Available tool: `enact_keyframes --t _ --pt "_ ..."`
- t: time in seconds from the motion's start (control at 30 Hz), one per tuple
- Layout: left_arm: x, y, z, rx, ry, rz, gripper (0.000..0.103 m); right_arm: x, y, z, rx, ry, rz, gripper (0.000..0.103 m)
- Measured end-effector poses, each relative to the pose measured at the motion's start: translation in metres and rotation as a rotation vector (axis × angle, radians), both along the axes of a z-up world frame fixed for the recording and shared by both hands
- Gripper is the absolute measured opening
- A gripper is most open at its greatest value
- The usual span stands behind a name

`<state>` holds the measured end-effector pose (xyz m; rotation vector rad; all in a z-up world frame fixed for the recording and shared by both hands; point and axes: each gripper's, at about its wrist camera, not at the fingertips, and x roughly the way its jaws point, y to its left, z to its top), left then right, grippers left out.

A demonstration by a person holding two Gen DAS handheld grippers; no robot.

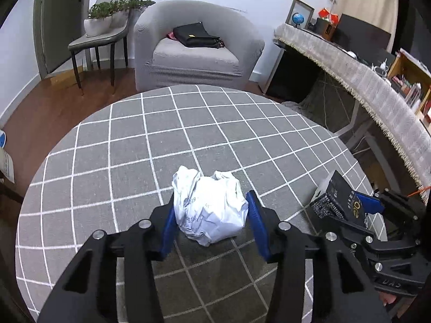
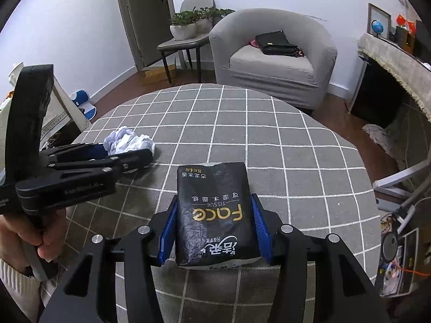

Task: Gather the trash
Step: 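Grasp the black tissue bag with the right gripper while the left gripper grasps the crumpled white paper, then carry the crumpled paper and black tissue bag from the table over the teal bin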

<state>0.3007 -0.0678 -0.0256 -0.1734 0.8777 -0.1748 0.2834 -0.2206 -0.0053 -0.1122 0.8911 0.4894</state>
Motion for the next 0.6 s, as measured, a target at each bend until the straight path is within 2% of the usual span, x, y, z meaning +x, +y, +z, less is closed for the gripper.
enact_keyframes --t 0.4,0.6 --pt "-0.03 0.007 0.012 -0.013 -0.015 -0.025 0.05 -0.025 0.003 -0.006 -0.042 0.007 -0.007 0.051" --pt "-0.054 0.009 0.014 -0.02 -0.006 -0.042 0.05 -0.051 0.0 0.005 -0.036 -0.016 -0.046 0.051"
